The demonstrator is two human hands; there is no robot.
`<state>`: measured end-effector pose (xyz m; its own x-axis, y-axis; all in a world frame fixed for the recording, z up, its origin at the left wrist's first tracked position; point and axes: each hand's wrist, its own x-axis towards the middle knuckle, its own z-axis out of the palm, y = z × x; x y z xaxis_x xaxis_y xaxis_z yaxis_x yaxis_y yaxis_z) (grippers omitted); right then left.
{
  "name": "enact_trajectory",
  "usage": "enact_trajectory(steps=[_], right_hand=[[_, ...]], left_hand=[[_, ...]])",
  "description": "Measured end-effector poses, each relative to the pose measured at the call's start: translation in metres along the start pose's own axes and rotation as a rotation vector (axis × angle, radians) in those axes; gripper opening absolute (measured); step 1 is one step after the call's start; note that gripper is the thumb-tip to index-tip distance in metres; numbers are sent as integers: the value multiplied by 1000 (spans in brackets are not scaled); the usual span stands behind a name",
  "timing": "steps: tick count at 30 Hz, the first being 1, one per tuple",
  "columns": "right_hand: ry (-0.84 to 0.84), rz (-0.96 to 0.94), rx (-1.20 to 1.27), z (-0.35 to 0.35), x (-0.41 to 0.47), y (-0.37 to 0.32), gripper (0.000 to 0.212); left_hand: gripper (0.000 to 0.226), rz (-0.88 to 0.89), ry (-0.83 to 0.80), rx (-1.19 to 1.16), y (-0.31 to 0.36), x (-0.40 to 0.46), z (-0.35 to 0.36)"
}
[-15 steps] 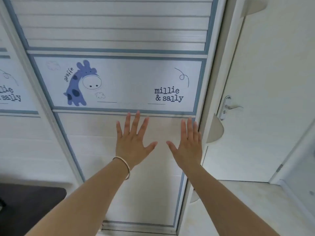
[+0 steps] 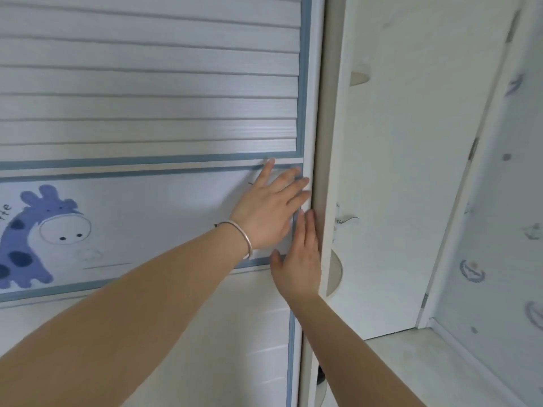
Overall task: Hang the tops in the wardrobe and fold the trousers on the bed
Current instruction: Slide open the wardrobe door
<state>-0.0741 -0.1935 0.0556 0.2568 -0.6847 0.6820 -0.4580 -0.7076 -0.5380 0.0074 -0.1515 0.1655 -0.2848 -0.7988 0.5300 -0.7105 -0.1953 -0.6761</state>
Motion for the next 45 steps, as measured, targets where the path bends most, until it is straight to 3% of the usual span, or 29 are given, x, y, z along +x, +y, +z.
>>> enact_trajectory(steps=[4,9,17,26,29,34,45], right_hand=[[103,65,84,9,9,-10,85],[248,122,237,14,15,-14,76],[268,-44,120,45,8,-16,84],[287,-159,113,67,-6,-41,59],[232,-185,218,73,-5,-49,67],[90,-257,369,88,-15,-71,58],[-374,3,856,113,-27,-131,61]], left_hand=[[40,148,114,-41,-5,16,12],[41,160,70,-63,-7,19,19],[39,174,-106,33,-11,3,24],[41,103,-62,58,-42,-40,33],[35,93,10,40,-57,-59,36],[34,49,92,20,-79,-91,43],[41,-54,-18,200,-120,-167,42]])
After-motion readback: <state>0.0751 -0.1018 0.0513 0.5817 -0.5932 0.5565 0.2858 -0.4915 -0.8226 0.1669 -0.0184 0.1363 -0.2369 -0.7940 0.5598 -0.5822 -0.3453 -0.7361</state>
